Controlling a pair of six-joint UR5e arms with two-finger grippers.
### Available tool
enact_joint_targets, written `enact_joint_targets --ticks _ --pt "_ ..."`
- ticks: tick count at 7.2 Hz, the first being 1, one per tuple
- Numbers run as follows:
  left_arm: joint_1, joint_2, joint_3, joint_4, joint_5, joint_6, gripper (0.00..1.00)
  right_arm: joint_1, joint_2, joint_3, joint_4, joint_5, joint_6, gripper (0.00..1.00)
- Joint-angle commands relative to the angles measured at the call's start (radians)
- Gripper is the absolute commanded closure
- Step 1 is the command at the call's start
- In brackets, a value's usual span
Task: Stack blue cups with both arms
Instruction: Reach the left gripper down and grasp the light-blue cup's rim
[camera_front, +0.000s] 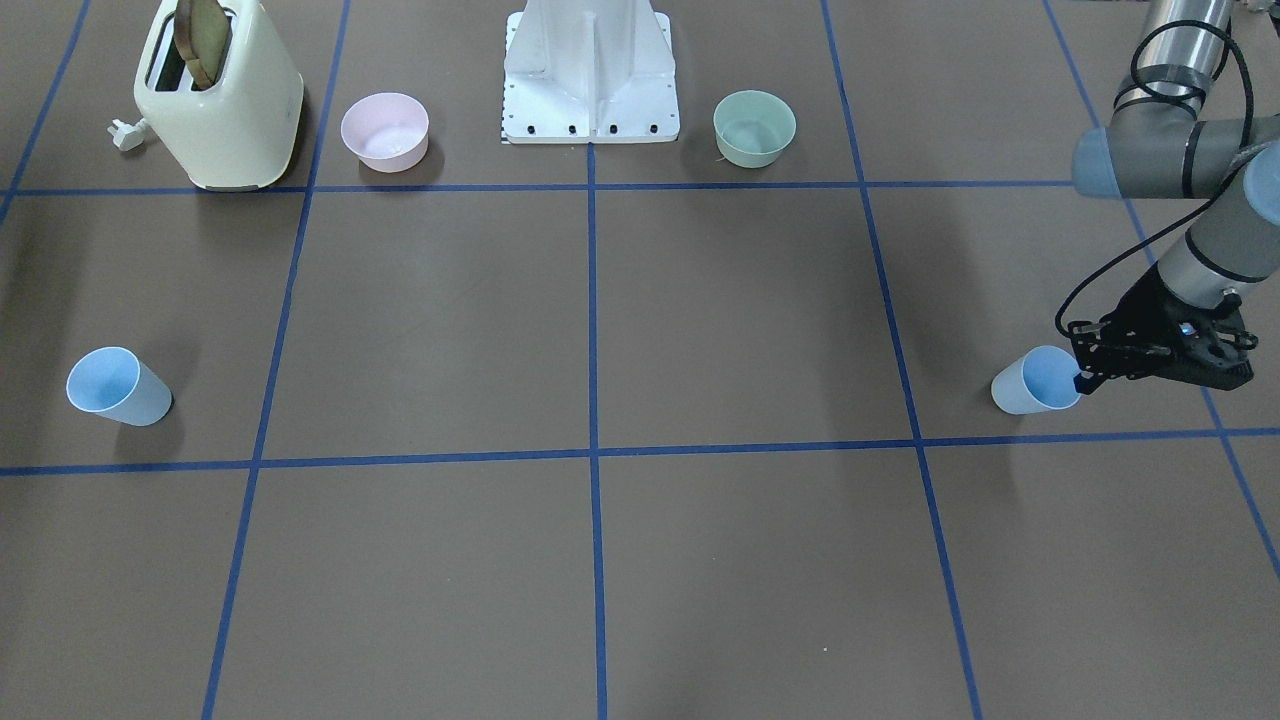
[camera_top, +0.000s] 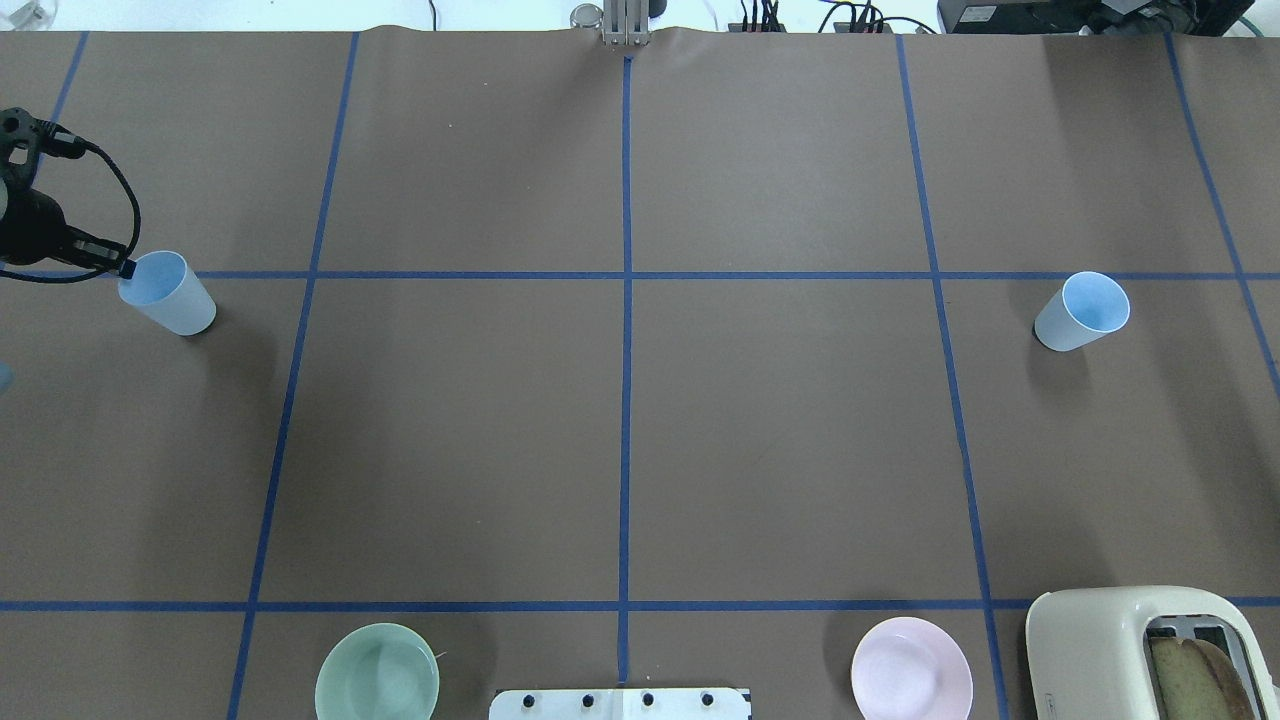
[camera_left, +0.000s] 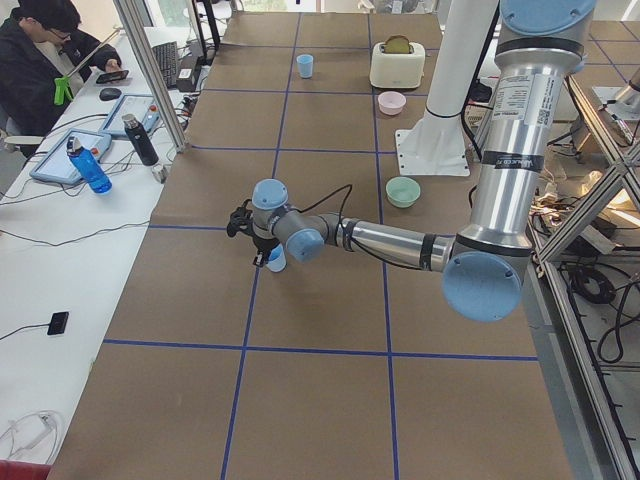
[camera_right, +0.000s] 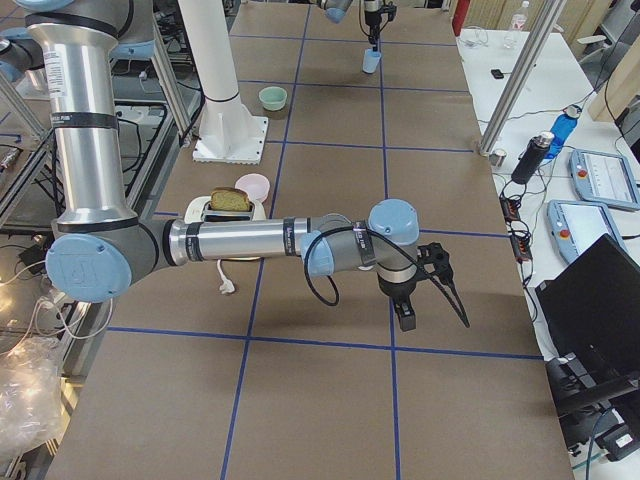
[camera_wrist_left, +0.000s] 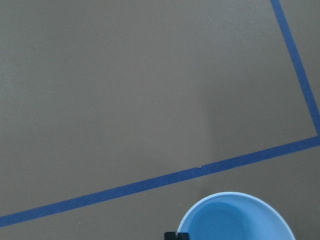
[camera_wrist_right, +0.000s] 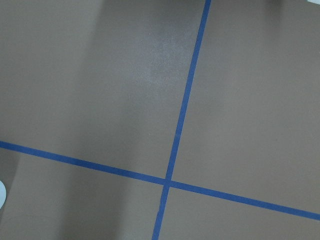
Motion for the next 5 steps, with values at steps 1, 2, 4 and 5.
enact_joint_targets --ticks 1,2,4,5 --pt "-0.002 0.023 -0.080 0.010 -0.040 -0.008 1.00 0.000 0.000 0.000 0.000 0.000 0.000 0.00" --pt "-0.007 0.025 -0.108 0.013 -0.078 -0.015 1.00 0.000 0.001 0.000 0.000 0.000 0.000 0.00" --pt "0.001 -0.053 -0.136 0.040 -0.069 -0.194 1.00 0.000 0.002 0.002 0.000 0.000 0.003 0.00" --pt "0.025 -0.117 -0.145 0.060 -0.062 -0.283 1.00 0.000 0.002 0.002 0.000 0.001 0.003 0.00"
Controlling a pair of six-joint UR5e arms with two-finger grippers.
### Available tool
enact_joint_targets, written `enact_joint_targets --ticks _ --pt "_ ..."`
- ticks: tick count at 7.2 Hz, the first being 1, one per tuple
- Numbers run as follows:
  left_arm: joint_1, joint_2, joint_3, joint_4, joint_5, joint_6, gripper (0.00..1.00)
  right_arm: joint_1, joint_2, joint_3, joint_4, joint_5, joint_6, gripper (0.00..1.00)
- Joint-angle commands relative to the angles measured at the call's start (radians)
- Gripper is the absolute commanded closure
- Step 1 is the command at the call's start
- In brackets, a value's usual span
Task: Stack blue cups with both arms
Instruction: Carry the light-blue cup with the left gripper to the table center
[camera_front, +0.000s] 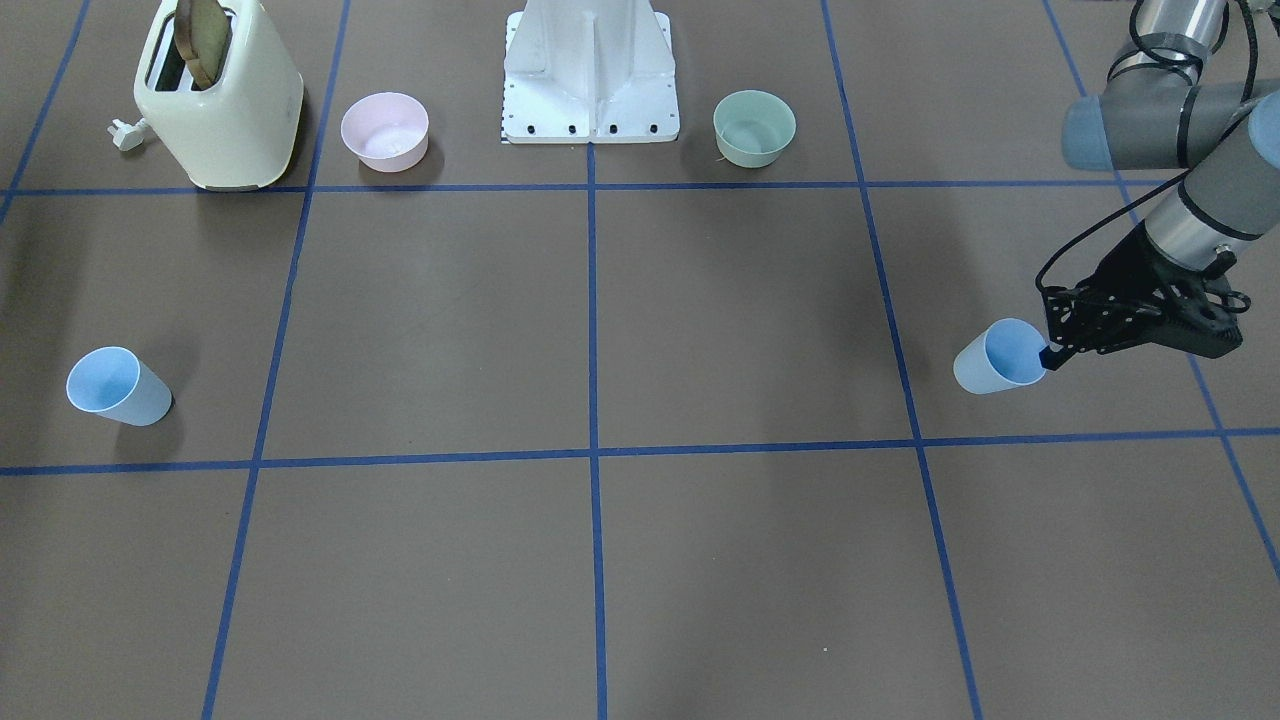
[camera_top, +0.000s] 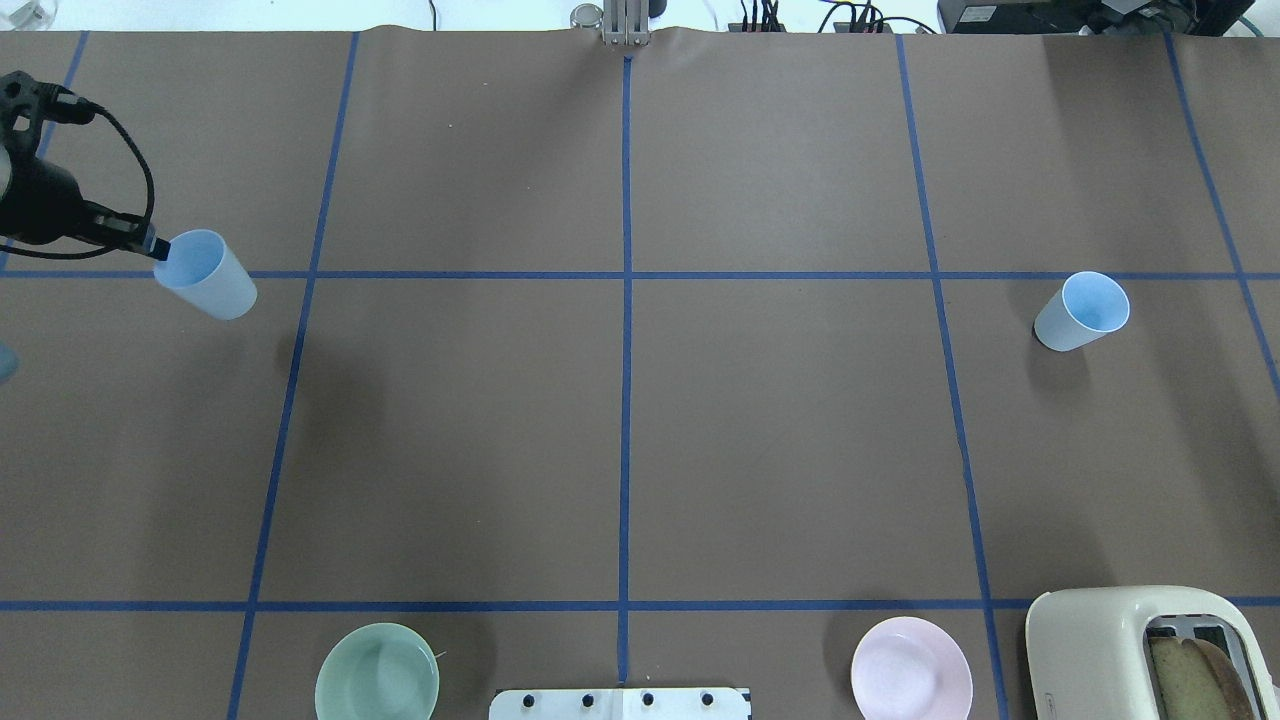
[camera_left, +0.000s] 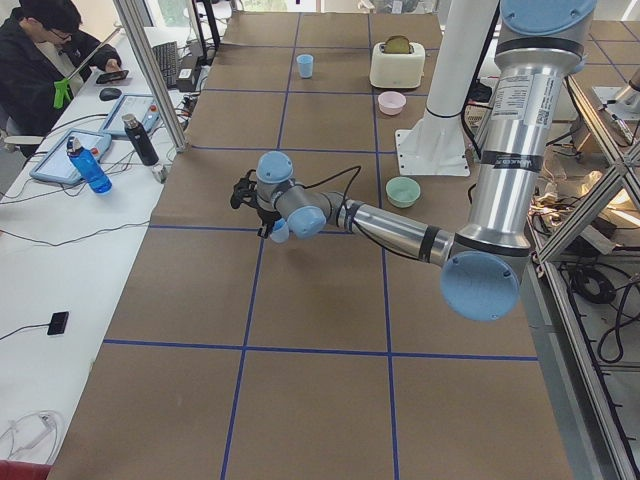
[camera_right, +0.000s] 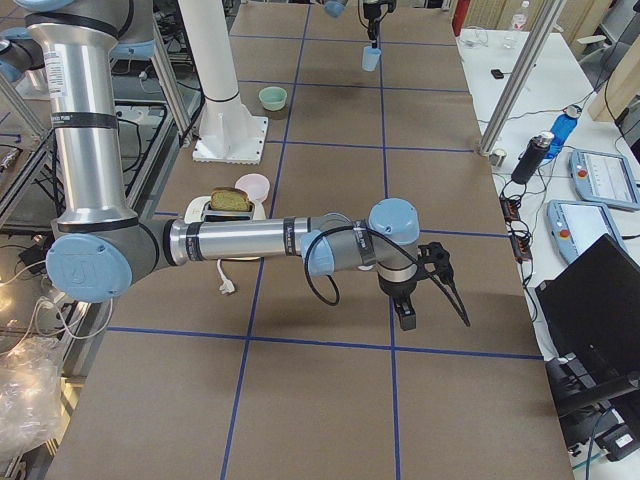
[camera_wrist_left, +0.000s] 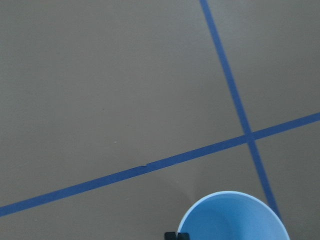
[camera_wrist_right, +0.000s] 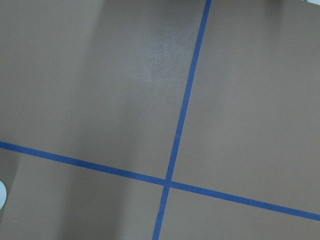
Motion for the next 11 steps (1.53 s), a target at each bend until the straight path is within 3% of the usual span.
enact_joint_targets --ticks 1,4,6,8,11 --pt "0.087 -0.125 -0.017 0.029 0.077 -0.193 1.00 0.000 0.000 0.000 0.000 0.001 0.001 0.00" --pt "0.317 -0.368 -0.017 0.251 0.351 -0.396 1.00 0.000 0.003 -0.001 -0.002 0.001 0.001 0.00" --pt "0.440 -0.478 -0.005 0.339 0.479 -0.480 1.00 0.000 0.006 -0.001 -0.002 0.000 0.013 0.00" --pt "0.539 -0.536 0.005 0.376 0.589 -0.529 1.00 0.000 0.006 0.000 0.000 0.001 0.036 0.00" --pt "0.637 -0.536 0.006 0.399 0.706 -0.528 1.00 0.000 0.006 0.000 0.000 0.001 0.038 0.00"
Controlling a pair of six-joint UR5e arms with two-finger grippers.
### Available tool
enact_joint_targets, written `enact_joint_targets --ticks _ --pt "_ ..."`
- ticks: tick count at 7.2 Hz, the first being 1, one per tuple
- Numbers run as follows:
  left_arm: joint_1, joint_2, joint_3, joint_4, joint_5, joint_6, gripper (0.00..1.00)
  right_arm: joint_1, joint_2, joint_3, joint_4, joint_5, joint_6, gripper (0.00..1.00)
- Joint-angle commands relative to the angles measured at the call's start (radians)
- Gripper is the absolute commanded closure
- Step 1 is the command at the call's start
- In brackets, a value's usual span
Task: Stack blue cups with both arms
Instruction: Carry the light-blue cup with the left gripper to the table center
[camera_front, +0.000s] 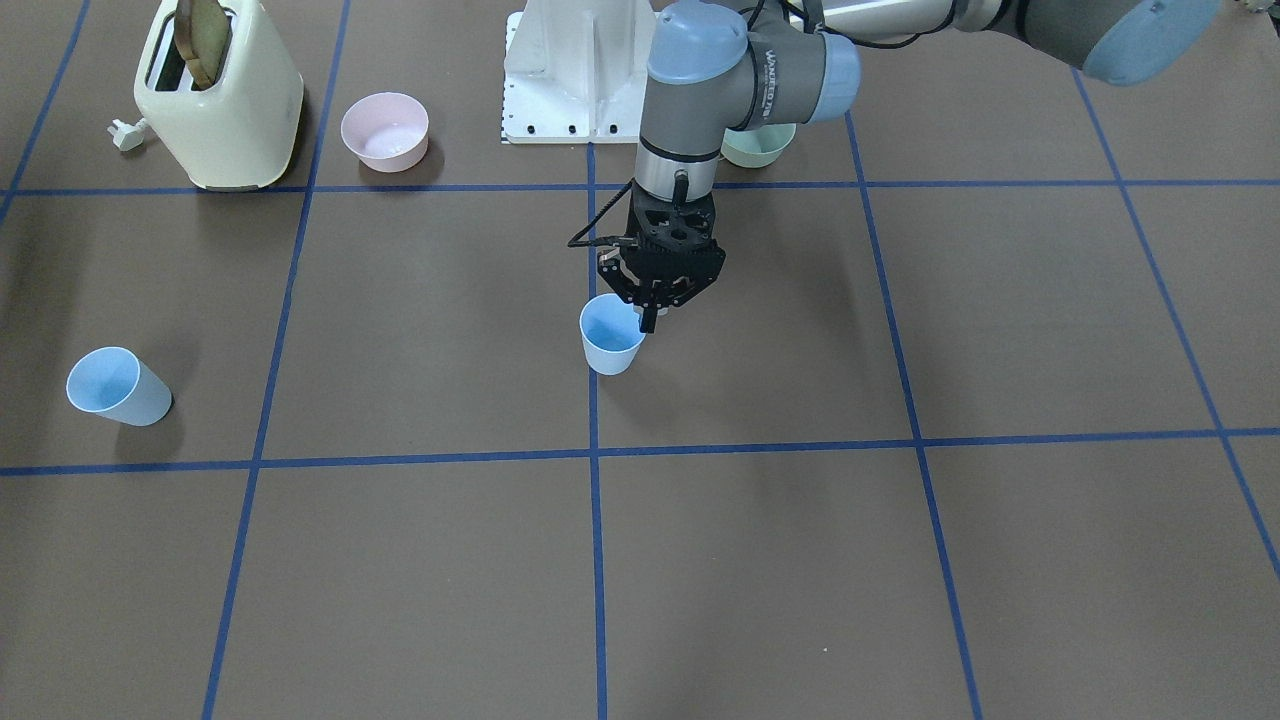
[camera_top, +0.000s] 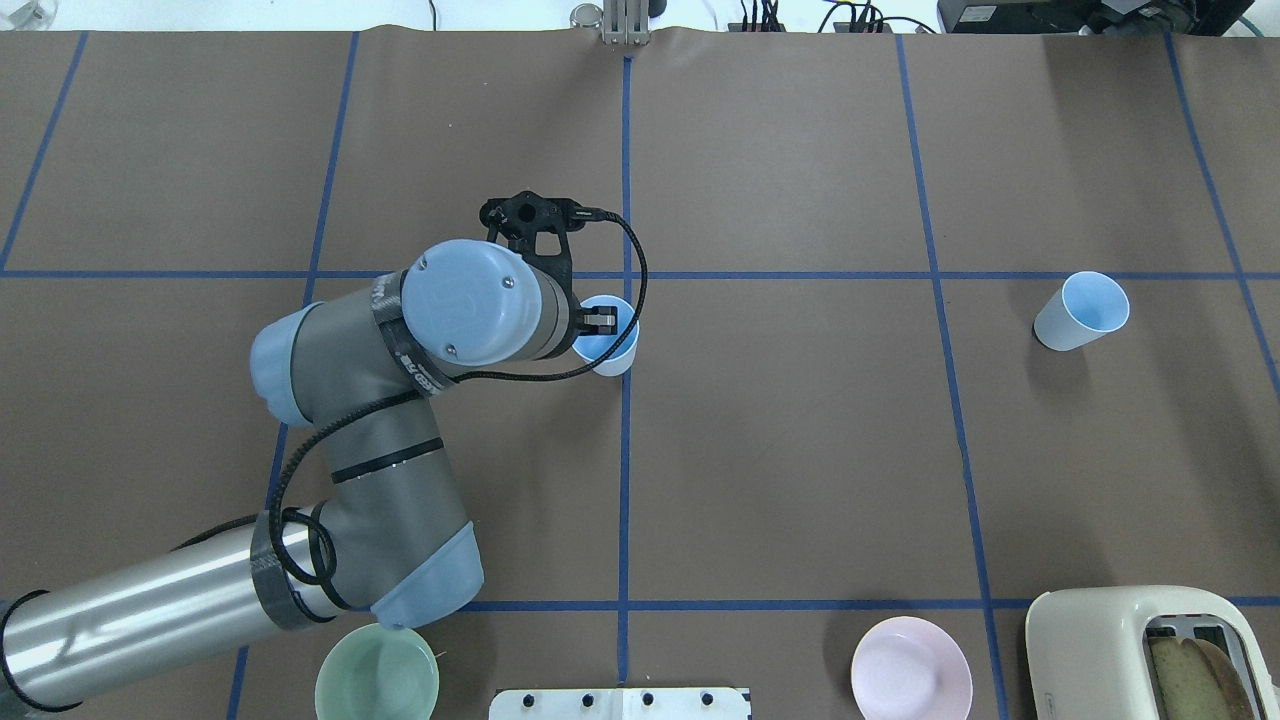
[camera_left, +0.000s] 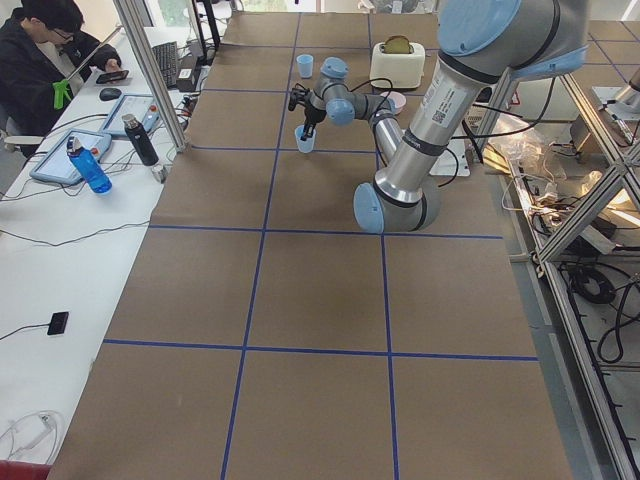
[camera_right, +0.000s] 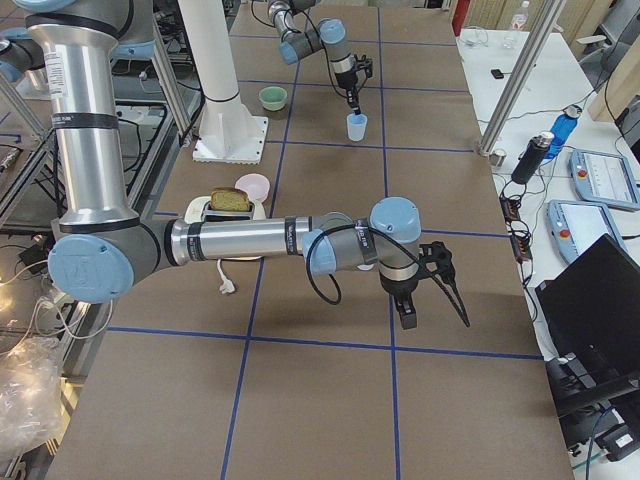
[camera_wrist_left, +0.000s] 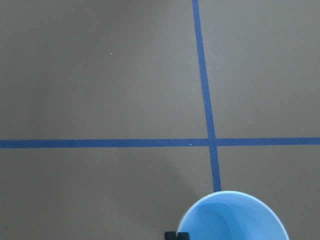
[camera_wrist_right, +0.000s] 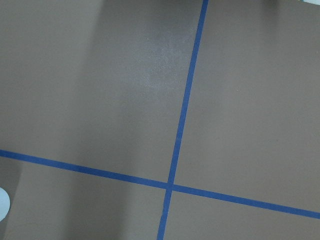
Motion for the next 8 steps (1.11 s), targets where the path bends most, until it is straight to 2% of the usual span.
enact_joint_targets --ticks 1,5,6,7,8 --pt "0.044 -0.002 0.001 0.008 0.049 0.000 1.00 0.000 0.000 -0.001 0.000 0.000 0.001 0.00" --pt "0.058 -0.003 0.008 0.008 0.049 0.000 1.00 0.000 0.000 -0.001 -0.001 -0.002 0.001 0.00" --pt "0.058 -0.003 0.008 0.008 0.049 0.000 0.91 0.000 0.000 -0.001 0.000 0.000 0.001 0.00" --pt "0.058 -0.003 0.008 0.008 0.049 0.003 0.61 0.000 0.000 -0.001 0.000 0.000 0.001 0.00" --pt "0.058 -0.002 0.005 0.008 0.051 0.009 0.06 0.000 0.002 -0.001 0.000 0.000 0.001 0.00"
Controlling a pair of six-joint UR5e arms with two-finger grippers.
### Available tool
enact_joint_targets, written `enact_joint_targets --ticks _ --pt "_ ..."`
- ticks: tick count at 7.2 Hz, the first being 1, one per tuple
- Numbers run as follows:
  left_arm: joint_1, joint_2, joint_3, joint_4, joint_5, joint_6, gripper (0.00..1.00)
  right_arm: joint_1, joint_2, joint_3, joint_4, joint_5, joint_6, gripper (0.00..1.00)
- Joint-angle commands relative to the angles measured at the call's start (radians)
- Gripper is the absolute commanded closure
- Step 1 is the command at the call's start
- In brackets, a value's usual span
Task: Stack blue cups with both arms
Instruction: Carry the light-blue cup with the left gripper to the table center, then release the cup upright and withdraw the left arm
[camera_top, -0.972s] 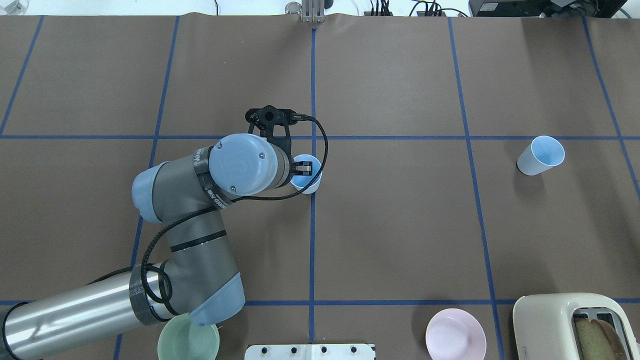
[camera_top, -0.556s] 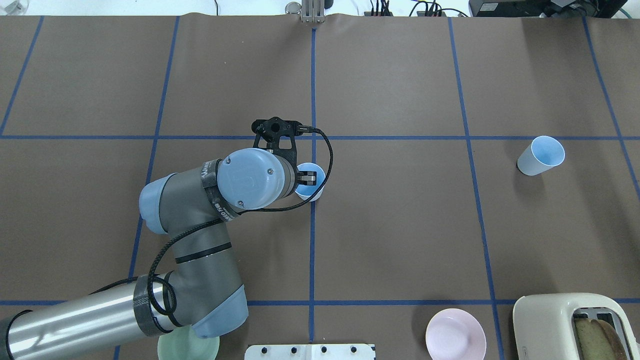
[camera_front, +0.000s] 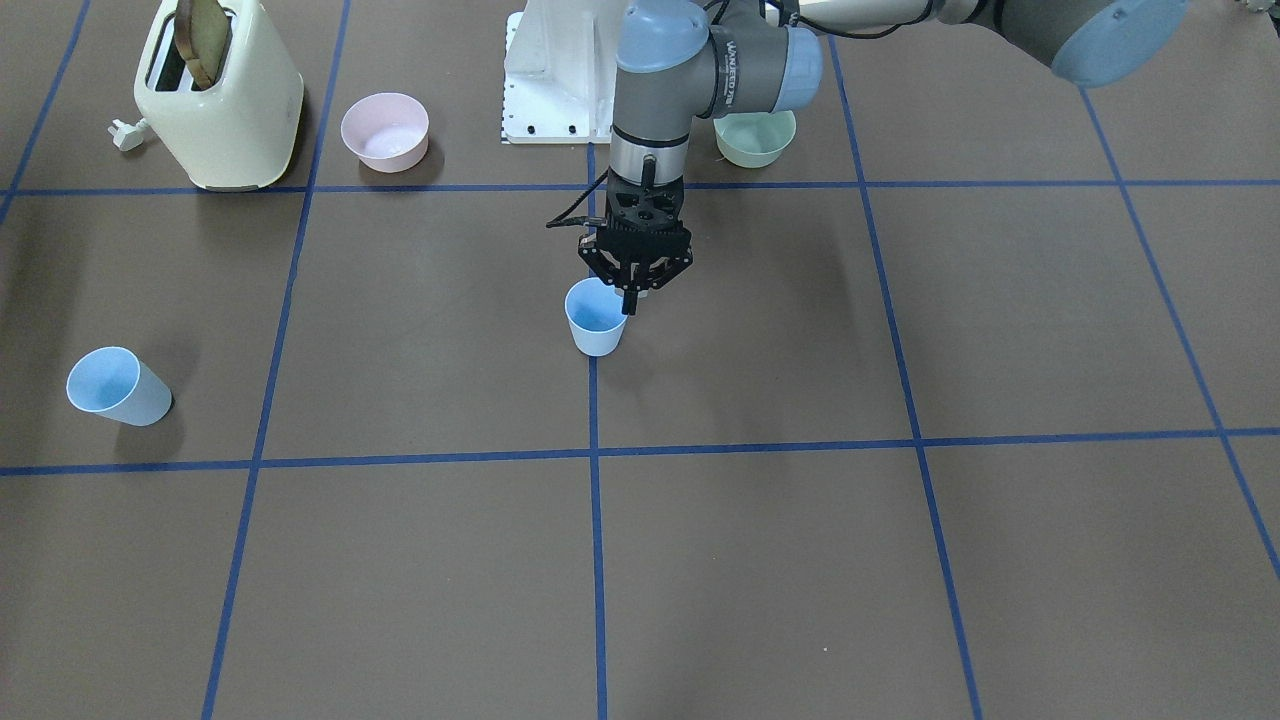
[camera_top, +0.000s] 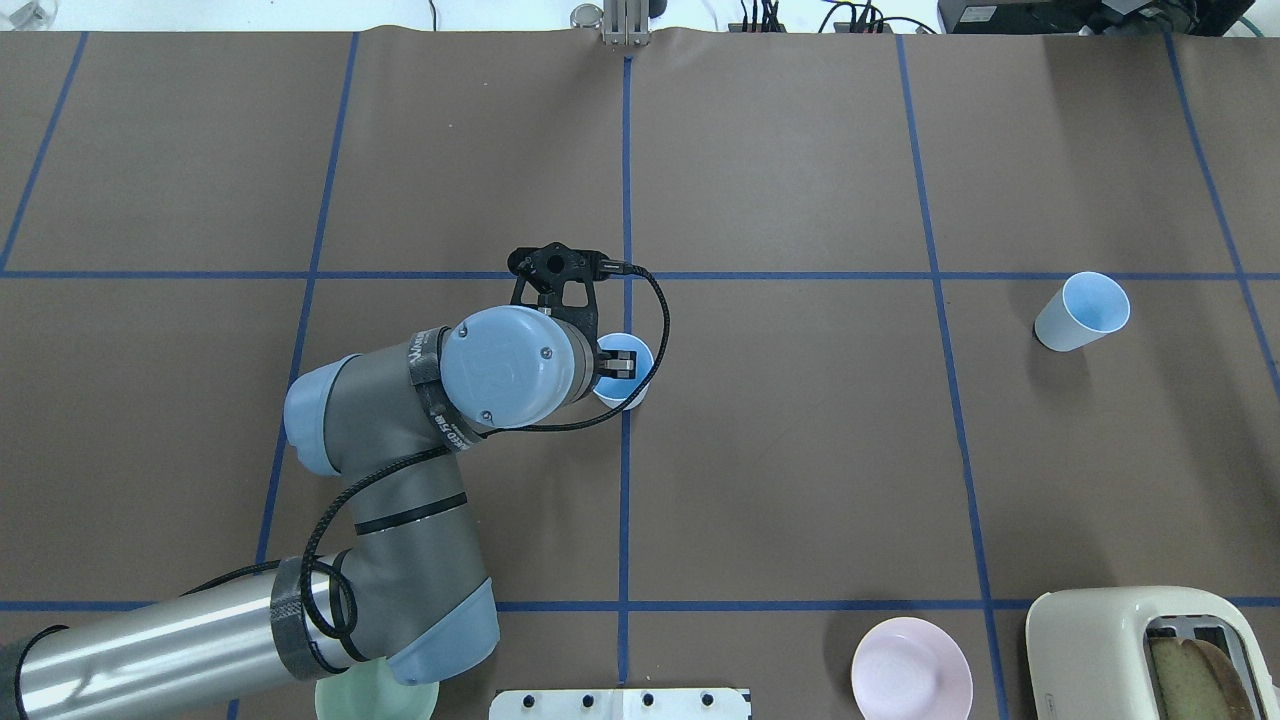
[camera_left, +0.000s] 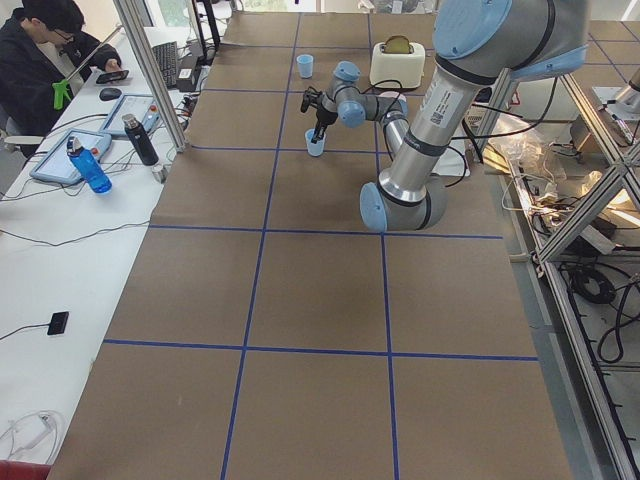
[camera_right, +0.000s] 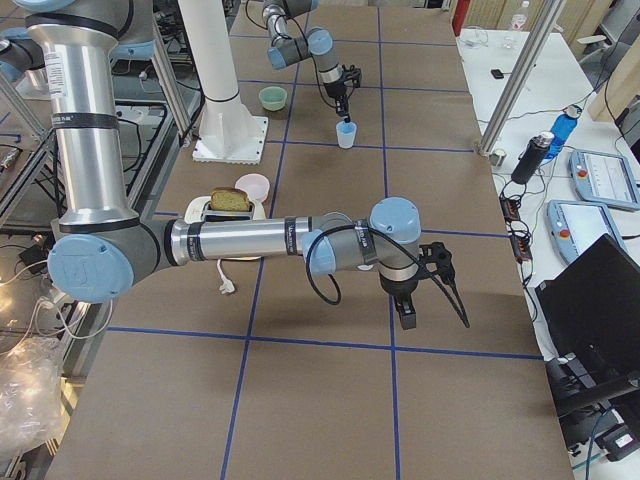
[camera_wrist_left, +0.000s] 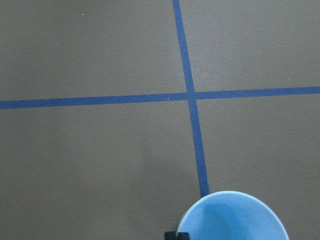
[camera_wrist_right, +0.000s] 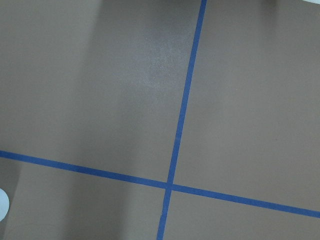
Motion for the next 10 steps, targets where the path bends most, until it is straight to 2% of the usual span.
enact_joint_targets --ticks 1,2,3,4,5,7,8,10 --pt "-0.003 0.003 -0.040 0.000 -0.006 0.006 0.01 0.000 0.001 0.003 0.000 0.003 0.000 0.00" --pt "-0.014 0.012 -0.086 0.002 -0.013 0.010 0.01 0.000 0.001 0.006 0.000 0.003 0.000 0.00" --pt "-0.071 0.033 -0.103 0.011 -0.087 0.012 0.01 0.000 0.003 0.015 0.000 0.006 0.002 0.00" --pt "-0.160 0.080 -0.128 0.030 -0.211 0.059 0.01 0.000 0.022 0.018 0.000 0.006 0.006 0.00" --pt "-0.241 0.149 -0.187 0.032 -0.247 0.228 0.00 0.000 0.039 0.043 0.000 0.005 0.055 0.00" --pt "-0.480 0.287 -0.209 0.074 -0.417 0.497 0.00 -0.058 0.088 0.093 -0.001 0.005 0.101 0.00" --pt "-0.609 0.347 -0.197 0.078 -0.500 0.677 0.00 -0.099 0.099 0.101 0.000 0.005 0.163 0.00" --pt "-0.894 0.473 -0.086 0.078 -0.688 1.080 0.00 -0.181 0.093 0.110 -0.006 0.005 0.192 0.00"
